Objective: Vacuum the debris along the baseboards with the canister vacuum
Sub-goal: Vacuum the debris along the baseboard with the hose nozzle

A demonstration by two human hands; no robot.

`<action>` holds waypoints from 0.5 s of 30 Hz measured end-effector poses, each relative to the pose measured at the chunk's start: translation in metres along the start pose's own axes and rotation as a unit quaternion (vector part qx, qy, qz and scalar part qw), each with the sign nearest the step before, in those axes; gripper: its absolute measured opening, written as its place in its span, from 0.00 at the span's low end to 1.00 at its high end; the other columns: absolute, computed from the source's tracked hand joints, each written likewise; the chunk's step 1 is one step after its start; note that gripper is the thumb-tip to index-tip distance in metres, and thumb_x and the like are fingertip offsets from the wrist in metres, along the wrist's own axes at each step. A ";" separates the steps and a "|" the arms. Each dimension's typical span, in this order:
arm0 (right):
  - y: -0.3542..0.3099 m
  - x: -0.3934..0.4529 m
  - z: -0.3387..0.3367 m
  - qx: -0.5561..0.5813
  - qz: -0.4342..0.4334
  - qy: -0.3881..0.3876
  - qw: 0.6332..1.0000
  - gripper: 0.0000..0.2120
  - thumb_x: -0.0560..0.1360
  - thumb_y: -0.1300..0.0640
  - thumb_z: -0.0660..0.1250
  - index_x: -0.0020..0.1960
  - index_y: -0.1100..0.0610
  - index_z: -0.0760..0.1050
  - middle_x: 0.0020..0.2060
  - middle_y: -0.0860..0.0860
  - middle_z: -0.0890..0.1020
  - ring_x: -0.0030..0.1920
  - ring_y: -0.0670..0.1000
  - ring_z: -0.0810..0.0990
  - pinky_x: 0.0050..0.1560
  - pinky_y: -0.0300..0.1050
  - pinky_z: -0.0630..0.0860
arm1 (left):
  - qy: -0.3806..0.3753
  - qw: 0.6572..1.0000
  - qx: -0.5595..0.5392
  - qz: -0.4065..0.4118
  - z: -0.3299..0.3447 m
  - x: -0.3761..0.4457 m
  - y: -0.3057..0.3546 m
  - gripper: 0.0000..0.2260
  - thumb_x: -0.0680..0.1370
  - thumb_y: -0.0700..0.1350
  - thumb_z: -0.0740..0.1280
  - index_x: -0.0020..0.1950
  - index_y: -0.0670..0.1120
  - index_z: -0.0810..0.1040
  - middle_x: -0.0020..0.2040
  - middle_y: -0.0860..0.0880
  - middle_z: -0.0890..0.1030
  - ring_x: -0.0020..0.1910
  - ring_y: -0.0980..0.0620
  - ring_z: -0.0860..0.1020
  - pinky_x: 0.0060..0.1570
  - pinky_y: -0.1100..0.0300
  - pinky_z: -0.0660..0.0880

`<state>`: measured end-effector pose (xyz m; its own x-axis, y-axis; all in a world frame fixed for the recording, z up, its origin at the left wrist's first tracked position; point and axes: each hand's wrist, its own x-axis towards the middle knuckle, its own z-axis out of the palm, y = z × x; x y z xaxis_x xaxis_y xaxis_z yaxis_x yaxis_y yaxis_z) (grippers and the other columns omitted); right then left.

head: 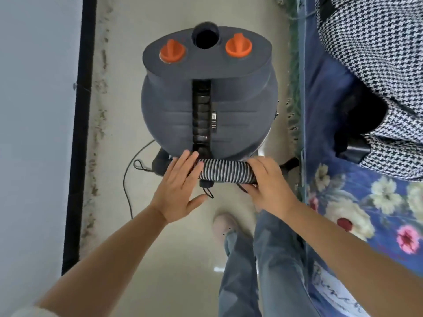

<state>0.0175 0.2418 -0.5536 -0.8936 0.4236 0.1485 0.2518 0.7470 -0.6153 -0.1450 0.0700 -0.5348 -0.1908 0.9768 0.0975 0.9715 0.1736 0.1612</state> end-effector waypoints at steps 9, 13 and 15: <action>-0.060 0.030 0.001 0.053 0.004 -0.118 0.992 0.26 0.70 0.45 0.67 0.56 0.65 0.76 0.51 0.59 0.80 0.52 0.58 0.77 0.57 0.51 0.71 | 0.079 0.992 -0.043 -0.085 -0.034 -0.035 -0.043 0.20 0.81 0.58 0.49 0.61 0.45 0.67 0.52 0.47 0.68 0.50 0.46 0.68 0.50 0.50 0.70; -0.064 0.028 0.004 0.066 0.139 -0.118 0.981 0.41 0.71 0.29 0.55 0.64 0.65 0.70 0.64 0.62 0.71 0.65 0.63 0.68 0.66 0.59 0.62 | 0.116 0.977 -0.076 -0.164 -0.042 -0.056 -0.041 0.21 0.80 0.59 0.50 0.61 0.44 0.66 0.53 0.47 0.67 0.51 0.45 0.67 0.52 0.52 0.64; -0.074 0.021 0.007 0.143 0.325 -0.060 0.933 0.37 0.73 0.37 0.60 0.72 0.62 0.62 0.73 0.59 0.57 0.73 0.57 0.55 0.72 0.51 0.54 | 0.122 0.969 -0.099 -0.189 -0.046 -0.059 -0.038 0.22 0.79 0.60 0.51 0.61 0.44 0.66 0.54 0.47 0.66 0.50 0.45 0.66 0.52 0.53 0.63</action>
<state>-0.0223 0.1917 -0.5099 -0.6253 0.6668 -0.4055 0.6617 0.1774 -0.7285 -0.1776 -0.0002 -0.5015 -0.5786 0.7853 0.2204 0.7845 0.4619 0.4138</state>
